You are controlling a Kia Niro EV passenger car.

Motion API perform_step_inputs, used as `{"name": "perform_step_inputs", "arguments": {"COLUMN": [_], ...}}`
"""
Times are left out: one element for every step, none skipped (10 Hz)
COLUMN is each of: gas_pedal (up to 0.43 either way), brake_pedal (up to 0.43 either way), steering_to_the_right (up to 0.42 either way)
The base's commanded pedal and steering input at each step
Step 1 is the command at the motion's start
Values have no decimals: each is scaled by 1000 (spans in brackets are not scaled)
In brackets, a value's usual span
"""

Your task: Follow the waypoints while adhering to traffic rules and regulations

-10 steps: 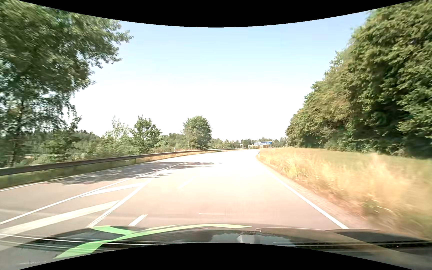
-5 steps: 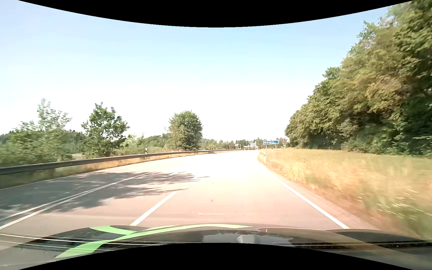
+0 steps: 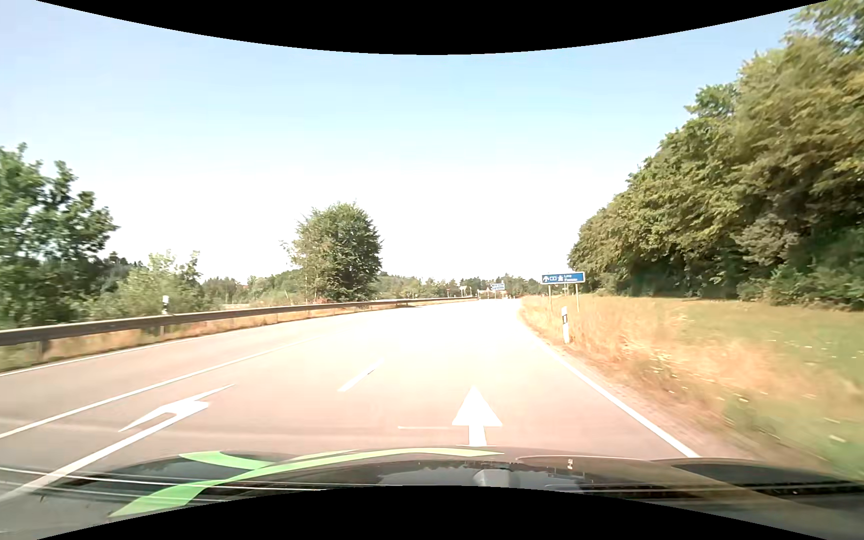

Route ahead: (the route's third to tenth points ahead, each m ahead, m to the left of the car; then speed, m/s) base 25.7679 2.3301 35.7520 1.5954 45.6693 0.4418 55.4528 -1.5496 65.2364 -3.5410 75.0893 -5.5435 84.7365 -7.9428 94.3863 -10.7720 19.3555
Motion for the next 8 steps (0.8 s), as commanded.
{"name": "perform_step_inputs", "arguments": {"gas_pedal": [311, 311, 299, 268, 268, 260, 240, 209], "brake_pedal": [0, 0, 0, 0, 0, 0, 0, 0], "steering_to_the_right": [14, 14, 14, 14, 15, 14, 14, 15]}}
